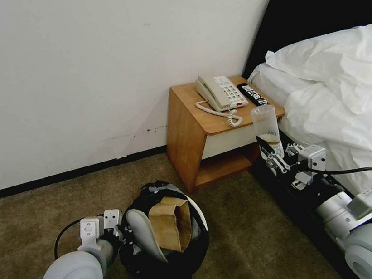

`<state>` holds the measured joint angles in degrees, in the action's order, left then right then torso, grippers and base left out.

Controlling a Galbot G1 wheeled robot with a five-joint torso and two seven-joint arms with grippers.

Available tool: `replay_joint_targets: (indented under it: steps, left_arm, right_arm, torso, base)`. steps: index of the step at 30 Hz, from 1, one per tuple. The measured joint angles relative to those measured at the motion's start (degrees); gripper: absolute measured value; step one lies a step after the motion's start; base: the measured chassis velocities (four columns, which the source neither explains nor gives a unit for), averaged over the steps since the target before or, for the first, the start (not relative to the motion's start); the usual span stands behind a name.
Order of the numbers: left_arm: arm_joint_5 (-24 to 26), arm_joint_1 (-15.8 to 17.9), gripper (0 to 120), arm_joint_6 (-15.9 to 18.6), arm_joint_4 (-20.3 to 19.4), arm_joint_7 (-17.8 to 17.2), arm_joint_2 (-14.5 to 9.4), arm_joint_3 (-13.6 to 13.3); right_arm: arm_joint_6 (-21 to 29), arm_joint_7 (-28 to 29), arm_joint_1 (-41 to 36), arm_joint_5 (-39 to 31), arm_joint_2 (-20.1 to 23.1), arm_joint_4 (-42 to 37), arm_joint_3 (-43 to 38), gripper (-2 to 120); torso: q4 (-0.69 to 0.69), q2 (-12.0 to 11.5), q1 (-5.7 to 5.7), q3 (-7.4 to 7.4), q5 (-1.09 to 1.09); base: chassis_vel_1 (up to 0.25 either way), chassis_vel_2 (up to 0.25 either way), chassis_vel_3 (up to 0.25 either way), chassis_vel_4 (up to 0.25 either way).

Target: Pick up the trash bin, then pick up the garbage from the floor and place it into the trash bin.

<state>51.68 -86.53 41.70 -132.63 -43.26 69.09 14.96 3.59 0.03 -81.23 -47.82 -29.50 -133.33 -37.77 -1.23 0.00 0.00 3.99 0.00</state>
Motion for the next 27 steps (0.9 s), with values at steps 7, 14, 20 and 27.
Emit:
replay_joint_targets:
  steps: [7,14,20,27]
  left_arm:
    - [-0.04,0.45,0,0.08,0.13,0.02,0.60,-0.61]
    - [-0.41,0.69,0,0.33,0.13,0.12,1.49,-1.36]
    - [-0.74,0.96,0,0.41,0.13,0.25,2.30,-1.93]
    - [-1.05,1.84,0,0.46,0.74,0.89,2.61,-2.88]
  right_arm:
    - [-4.04,-3.73,0.26,-2.93,-0.17,-1.91,1.20,29]
    - [-5.29,-4.87,0.62,-5.59,-0.03,-4.15,2.68,29]
    - [-5.39,-4.96,1.10,-6.20,-0.11,-5.20,4.80,29]
    - [-5.54,-5.18,2.03,-6.45,0.06,-4.92,7.58,29]
  torso:
    - [0.00,0.00,0.00,0.00,0.00]
    - [0.00,0.00,0.00,0.00,0.00]
    - [0.00,0.00,0.00,0.00,0.00]
    - [0.00,0.00,0.00,0.00,0.00]
  base:
    - [0.000,0.000,0.000,0.000]
    - [0.000,0.000,0.000,0.000]
    - [0.000,0.000,0.000,0.000]
    - [0.000,0.000,0.000,0.000]
